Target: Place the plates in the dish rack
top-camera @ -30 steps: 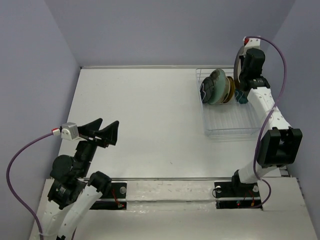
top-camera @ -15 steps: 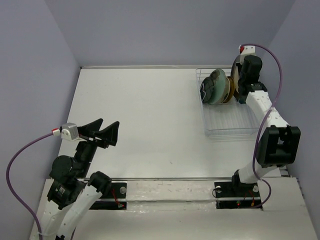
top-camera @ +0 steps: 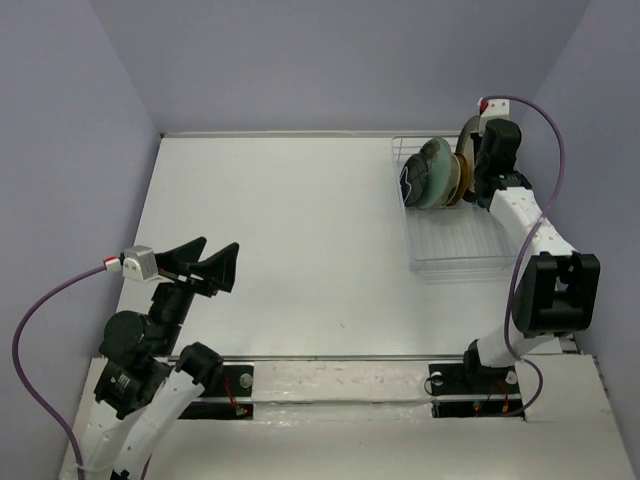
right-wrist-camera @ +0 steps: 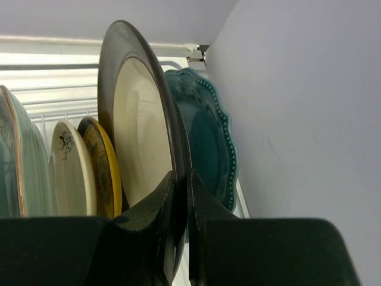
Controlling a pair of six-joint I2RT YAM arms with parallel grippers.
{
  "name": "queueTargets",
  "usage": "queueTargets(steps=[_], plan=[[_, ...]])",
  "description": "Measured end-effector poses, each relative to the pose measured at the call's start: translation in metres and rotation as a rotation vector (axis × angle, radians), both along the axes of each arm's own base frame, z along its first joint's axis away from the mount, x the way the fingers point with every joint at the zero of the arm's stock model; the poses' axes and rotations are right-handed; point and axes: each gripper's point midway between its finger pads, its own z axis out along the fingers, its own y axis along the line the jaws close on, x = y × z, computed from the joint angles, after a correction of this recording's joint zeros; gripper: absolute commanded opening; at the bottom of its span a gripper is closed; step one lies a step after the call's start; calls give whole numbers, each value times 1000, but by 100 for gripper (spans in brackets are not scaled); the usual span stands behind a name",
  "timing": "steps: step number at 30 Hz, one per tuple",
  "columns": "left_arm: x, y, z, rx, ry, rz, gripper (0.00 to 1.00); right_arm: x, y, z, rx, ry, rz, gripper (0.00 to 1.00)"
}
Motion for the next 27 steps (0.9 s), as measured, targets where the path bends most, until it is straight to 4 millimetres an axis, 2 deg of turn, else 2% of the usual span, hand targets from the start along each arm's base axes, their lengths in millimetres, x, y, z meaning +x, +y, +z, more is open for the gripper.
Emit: queueTargets(steps=[1,3,5,7,8,9,14,23,25,27], plan=[[0,0,0,0,0,0,99,-1,1,-9,9,6,4,7],[0,0,0,0,0,0,99,-2,3,-10,19,-9,7,12],[0,0,0,0,0,0,99,-5,3,-12,33,-18,1,24],[0,0,0,0,0,0,99,-5,4,-12,64,-43,-12,42],[0,0,0,0,0,0,99,-5,5,-12,82,-51,-16,46],[0,0,0,0,0,0,99,-5,5,-11,100,-66,-30,57],[0,0,0,0,1,3,99,-9,12,-8,204,-102,-41,60],[1,0,-1,0,4,6,99,-23,25,40,327,-237,-5,60],[2,0,-1,2,8,7,99,-24,30,44,356,-250,13,64],[4,-1,-3,7,15,7,99,-27,36,48,391,-249,36,73]])
